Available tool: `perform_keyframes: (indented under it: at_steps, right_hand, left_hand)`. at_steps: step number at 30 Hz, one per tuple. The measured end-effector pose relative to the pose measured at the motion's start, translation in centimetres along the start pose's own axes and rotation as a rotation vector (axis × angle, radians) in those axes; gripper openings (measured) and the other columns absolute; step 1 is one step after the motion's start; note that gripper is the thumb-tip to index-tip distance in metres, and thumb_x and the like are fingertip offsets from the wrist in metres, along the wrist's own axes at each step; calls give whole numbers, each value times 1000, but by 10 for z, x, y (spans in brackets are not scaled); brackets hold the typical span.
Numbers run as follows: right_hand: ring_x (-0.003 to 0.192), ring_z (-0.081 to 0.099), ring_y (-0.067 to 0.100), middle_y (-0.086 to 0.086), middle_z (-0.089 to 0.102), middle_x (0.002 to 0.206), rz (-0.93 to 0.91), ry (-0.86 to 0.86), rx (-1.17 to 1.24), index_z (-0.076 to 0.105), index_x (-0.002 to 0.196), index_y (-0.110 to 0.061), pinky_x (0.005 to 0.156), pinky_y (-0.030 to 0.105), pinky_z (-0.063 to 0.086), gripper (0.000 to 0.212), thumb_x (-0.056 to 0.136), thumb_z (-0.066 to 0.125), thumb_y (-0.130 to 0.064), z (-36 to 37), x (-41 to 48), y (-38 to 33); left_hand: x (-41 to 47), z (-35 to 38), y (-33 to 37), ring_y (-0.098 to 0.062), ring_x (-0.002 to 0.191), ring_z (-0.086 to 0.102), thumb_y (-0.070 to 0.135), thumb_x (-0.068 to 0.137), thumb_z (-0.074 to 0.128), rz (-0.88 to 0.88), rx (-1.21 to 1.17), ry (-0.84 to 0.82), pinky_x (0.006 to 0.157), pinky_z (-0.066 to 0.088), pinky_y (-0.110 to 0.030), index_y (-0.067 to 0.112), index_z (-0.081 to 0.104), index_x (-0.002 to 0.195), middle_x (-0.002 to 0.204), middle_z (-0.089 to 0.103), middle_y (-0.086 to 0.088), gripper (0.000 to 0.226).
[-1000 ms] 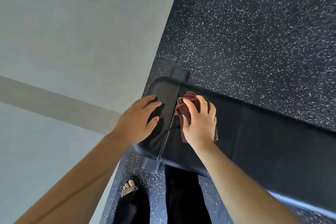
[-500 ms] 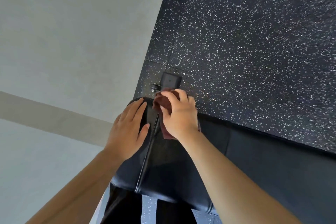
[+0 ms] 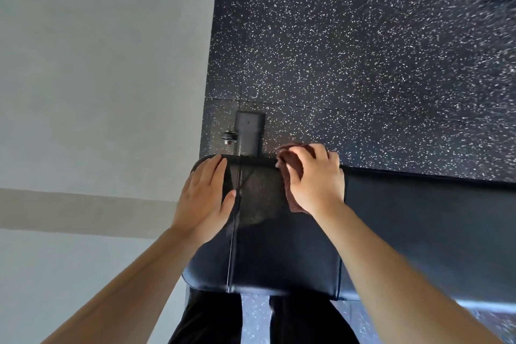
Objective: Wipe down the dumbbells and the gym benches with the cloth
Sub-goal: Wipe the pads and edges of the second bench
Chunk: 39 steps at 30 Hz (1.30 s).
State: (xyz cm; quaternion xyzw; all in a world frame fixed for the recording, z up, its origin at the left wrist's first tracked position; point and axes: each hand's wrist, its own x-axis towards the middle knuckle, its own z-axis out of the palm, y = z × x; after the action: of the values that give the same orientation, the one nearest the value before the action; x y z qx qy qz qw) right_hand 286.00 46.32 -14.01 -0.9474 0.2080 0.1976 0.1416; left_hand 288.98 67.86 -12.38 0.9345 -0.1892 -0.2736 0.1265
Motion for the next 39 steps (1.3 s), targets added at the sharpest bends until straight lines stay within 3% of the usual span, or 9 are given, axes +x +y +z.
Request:
perform_keyframes:
  at_steps: [4, 7, 12, 16, 19, 26, 30, 36, 39]
  right_hand:
    - [115, 38, 33, 3, 42, 133, -72, -21, 16, 48, 125, -35, 88, 45, 43, 39, 87, 53, -37, 1, 3, -6]
    - [114, 38, 33, 3, 41, 133, -198, -67, 18, 45, 126, -34, 88, 46, 44, 41, 86, 53, -36, -5, 6, 23]
    - [110, 40, 32, 2, 43, 126, -152, -99, -40, 47, 122, -34, 83, 46, 46, 37, 86, 53, -39, -30, 11, 120]
    - [112, 40, 31, 1, 45, 130, -85, -130, -85, 49, 125, -33, 84, 44, 46, 39, 86, 55, -35, -60, 8, 231]
    - [115, 39, 30, 0, 44, 132, -67, -148, -64, 50, 127, -34, 88, 45, 46, 40, 87, 55, -36, -75, 8, 285]
    - [117, 40, 31, 0, 45, 134, -24, -87, 80, 53, 124, -35, 92, 46, 43, 43, 82, 61, -33, -67, 10, 279]
    - [110, 47, 34, 3, 52, 129, -28, -8, 138, 60, 118, -31, 88, 47, 46, 41, 78, 66, -30, -64, 11, 281]
    - [104, 52, 35, 3, 58, 120, -28, 113, 157, 66, 108, -28, 84, 46, 49, 40, 79, 63, -54, -59, 9, 278]
    - [102, 53, 35, 1, 59, 117, -7, 162, 151, 67, 105, -29, 80, 46, 51, 37, 78, 64, -55, -55, 10, 277]
  left_hand:
    - [16, 3, 22, -22, 139, 24, 37, 94, 42, 31, 38, -11, 114, 19, -41, 13, 31, 143, 150, 31, -3, 56]
    - [28, 12, 42, -23, 139, 24, 40, 93, 37, -85, 94, -18, 114, 16, -50, 15, 31, 142, 149, 33, -2, 55]
    - [47, 37, 106, -33, 137, 27, 37, 94, 36, -221, 90, 14, 111, 13, -61, 13, 42, 136, 143, 43, -6, 48]
    - [66, 68, 189, -20, 133, 35, 44, 94, 25, -195, 72, 0, 108, 8, -65, 21, 49, 129, 133, 51, 3, 48]
    - [82, 93, 250, -21, 121, 45, 47, 92, 18, -208, 46, 11, 104, 7, -69, 25, 59, 116, 119, 59, 6, 52]
    - [92, 110, 274, -26, 100, 54, 40, 91, 27, -330, 72, 170, 103, 16, -60, 28, 67, 88, 98, 65, 7, 41]
    - [93, 115, 273, -26, 97, 55, 40, 89, 29, -304, 78, 227, 102, 16, -55, 31, 66, 84, 96, 63, 8, 38]
    - [94, 115, 272, -24, 95, 54, 40, 89, 30, -289, 99, 213, 101, 16, -54, 33, 65, 84, 94, 61, 10, 36]
    - [94, 116, 272, -23, 95, 54, 40, 88, 30, -292, 109, 216, 101, 17, -54, 34, 65, 84, 93, 61, 11, 35]
